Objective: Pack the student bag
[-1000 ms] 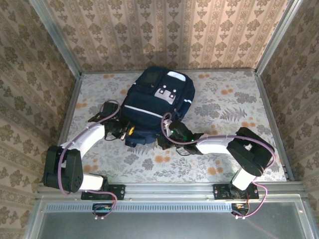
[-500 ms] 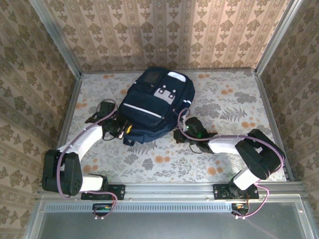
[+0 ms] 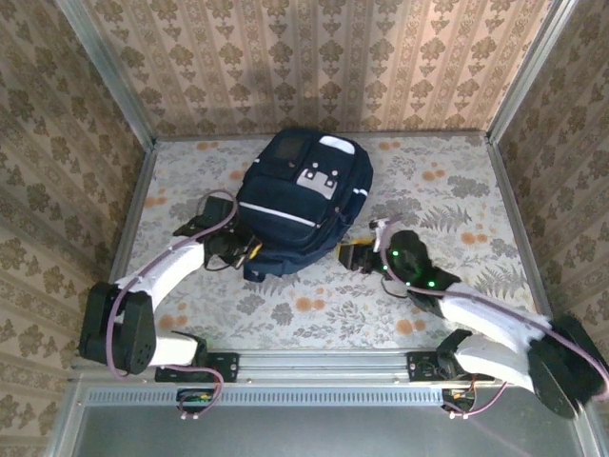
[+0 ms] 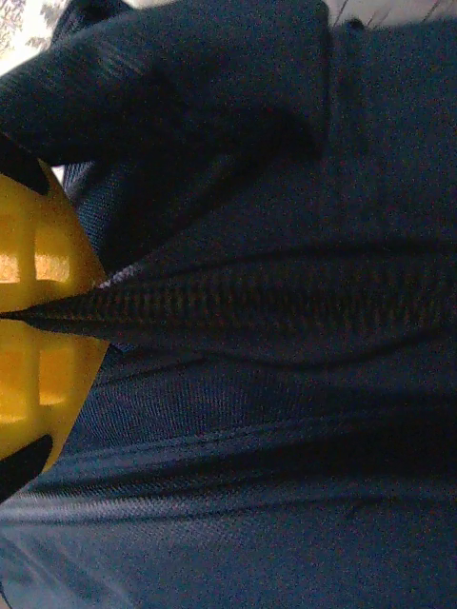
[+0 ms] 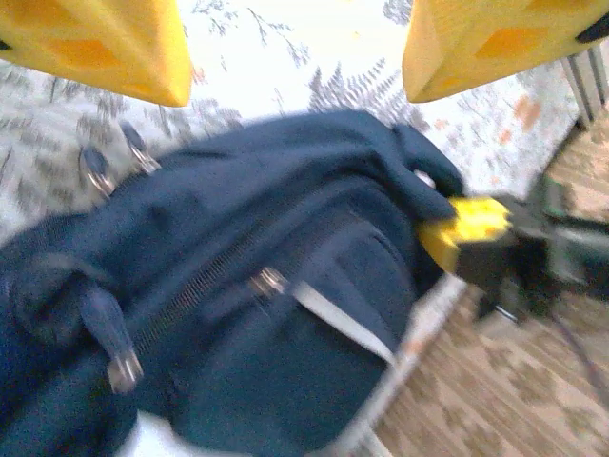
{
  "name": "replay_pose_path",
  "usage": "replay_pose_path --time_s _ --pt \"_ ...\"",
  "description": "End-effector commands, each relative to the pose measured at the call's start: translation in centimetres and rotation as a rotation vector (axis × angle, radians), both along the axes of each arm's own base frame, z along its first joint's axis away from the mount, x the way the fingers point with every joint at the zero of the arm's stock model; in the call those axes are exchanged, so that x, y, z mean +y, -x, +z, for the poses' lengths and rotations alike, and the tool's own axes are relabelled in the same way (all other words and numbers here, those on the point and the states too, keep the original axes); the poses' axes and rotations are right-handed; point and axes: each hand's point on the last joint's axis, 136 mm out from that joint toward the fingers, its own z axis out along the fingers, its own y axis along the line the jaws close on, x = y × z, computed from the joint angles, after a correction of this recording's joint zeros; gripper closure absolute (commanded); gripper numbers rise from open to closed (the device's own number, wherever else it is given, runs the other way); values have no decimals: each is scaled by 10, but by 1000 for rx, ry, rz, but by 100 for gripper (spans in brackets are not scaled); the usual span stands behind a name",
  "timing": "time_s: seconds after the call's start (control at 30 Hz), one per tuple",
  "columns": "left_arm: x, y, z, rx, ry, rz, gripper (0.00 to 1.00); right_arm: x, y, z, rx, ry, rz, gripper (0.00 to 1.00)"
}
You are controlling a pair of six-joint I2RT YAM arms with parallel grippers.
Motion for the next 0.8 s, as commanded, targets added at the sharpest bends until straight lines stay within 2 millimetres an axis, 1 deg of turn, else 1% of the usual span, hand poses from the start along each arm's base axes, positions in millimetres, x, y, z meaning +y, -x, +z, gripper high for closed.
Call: replay_pose_path --time_s 0.0,0.03,0.13,0.17,0.2,0.27,0.3,0.4,0.47,0.53,0.6,0.7,0.77 --pt "-58 9 29 -104 48 -295 100 -40 2 4 -44 114 -141 34" --pt "-74 19 31 -112 42 -385 100 -50 1 9 -58 123 -178 34" --pt "-111 53 31 -98 27 -611 96 -69 -1 17 -80 114 -241 34" --pt "-120 63 30 -87 27 -667 94 -72 -1 17 -79 110 -254 34" --pt "-128 74 27 -74 29 -724 89 -77 -3 16 -75 108 -277 35" --pt "-140 93 22 -46 36 -818 73 -90 -7 9 -45 128 -353 35" --pt "-145 101 19 -27 42 -856 70 -98 -9 5 -29 139 -394 35" --pt "-158 121 16 6 72 -942 68 -110 -13 0 -6 140 -452 36" --pt "-165 133 17 16 86 -990 65 -117 -14 2 -6 129 -482 37" --pt "-173 140 23 2 98 -1043 63 -119 -15 4 -10 130 -486 38" --pt "-173 138 33 -44 75 -1073 63 -117 -15 8 -16 150 -467 39" --pt "-168 126 57 -178 30 -1095 59 -111 -15 13 -20 158 -426 38" --pt "-159 115 78 -282 -6 -1089 52 -106 -14 19 -26 165 -391 35"
